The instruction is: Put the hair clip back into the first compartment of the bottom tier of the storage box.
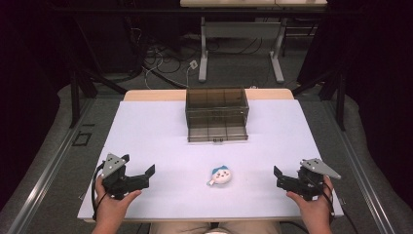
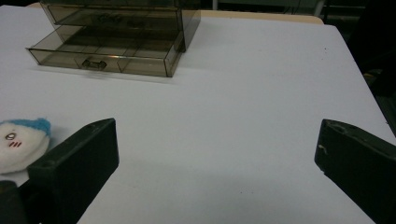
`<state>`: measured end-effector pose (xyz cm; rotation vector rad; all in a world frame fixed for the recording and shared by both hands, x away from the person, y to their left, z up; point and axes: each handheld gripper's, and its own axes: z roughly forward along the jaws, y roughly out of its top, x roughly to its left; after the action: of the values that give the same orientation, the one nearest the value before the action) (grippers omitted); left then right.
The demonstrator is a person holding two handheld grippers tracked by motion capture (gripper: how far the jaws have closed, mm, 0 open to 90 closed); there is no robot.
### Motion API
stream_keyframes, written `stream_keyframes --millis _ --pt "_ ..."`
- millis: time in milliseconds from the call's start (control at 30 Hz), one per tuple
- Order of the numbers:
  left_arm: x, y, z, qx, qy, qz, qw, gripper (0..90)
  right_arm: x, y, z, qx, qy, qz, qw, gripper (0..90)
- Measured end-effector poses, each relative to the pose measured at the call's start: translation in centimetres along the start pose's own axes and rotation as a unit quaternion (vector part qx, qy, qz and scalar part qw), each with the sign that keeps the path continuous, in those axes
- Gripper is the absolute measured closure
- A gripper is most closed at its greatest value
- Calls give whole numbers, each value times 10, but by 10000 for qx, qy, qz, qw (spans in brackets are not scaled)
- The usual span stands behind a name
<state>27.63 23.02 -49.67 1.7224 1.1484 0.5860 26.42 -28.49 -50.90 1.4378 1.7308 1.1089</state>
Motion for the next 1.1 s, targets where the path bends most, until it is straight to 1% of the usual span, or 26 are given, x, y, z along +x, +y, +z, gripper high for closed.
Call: stream_keyframes --millis 67,100,133,167,200,233,267,333,400,467,500,533,567,667,800,833,867,900,933,1000,1100 --pt "-1 -1 0 -31 -31 11 10000 0 1 0 1 -101 48 18 9999 0" --pt "-2 -1 0 -70 -23 50 10000 0 2 0 0 -65 101 21 9999 0" --pt "-3 -2 1 -130 -18 36 9999 0 3 0 0 -35 91 22 9999 0" --pt "-3 -2 1 -130 -18 36 9999 0 3 0 0 -35 91 22 9999 0" --pt "-4 -3 1 -125 -55 66 9999 0 4 0 1 -20 65 -61 10000 0" --pt "-4 -3 1 -125 -55 66 9999 0 4 0 1 -20 65 -61 10000 0" --pt "-6 -4 1 -141 -43 152 9998 0 4 0 2 -45 92 -117 9999 0" --pt "-8 -4 1 -183 -29 187 9997 0 5 0 2 -55 101 -100 9999 0" --pt "-9 -4 -1 -137 -5 290 9995 0 6 1 3 -89 120 -64 9999 0" --pt "-12 -5 -1 -132 -34 237 9996 0 8 2 4 -56 137 -75 9999 0" --pt "-12 -5 -1 -117 -51 227 9997 0 8 2 4 -52 156 -137 9998 0" --pt "-12 -4 -1 -100 -66 237 9996 0 8 2 4 -35 127 -163 9998 0" --pt "-13 -4 0 -91 -112 178 9997 0 8 1 5 -47 123 -181 9998 0" --pt "-16 -4 1 -64 -159 146 9997 1 9 1 4 -26 153 -163 9997 0" --pt "-20 -2 2 -9 -191 201 9996 1 9 1 4 -64 160 -162 9997 0" --pt "-22 -2 3 -9 -201 173 9996 2 10 1 3 -67 177 -145 9997 0" --pt "-22 -2 3 -1 -204 201 9996 2 10 2 2 -25 167 -145 9998 0" --pt "-24 -1 3 -4 -223 160 9996 2 10 2 2 -25 167 -145 9998 0" --pt "-25 0 3 -1 -239 179 9996 2 10 2 2 -29 154 -175 9997 0" --pt "-28 2 5 17 -280 132 9995 3 10 2 2 -48 168 -161 9997 0" --pt "-31 6 8 53 -306 179 9994 4 11 2 2 -37 168 -197 9997 0"
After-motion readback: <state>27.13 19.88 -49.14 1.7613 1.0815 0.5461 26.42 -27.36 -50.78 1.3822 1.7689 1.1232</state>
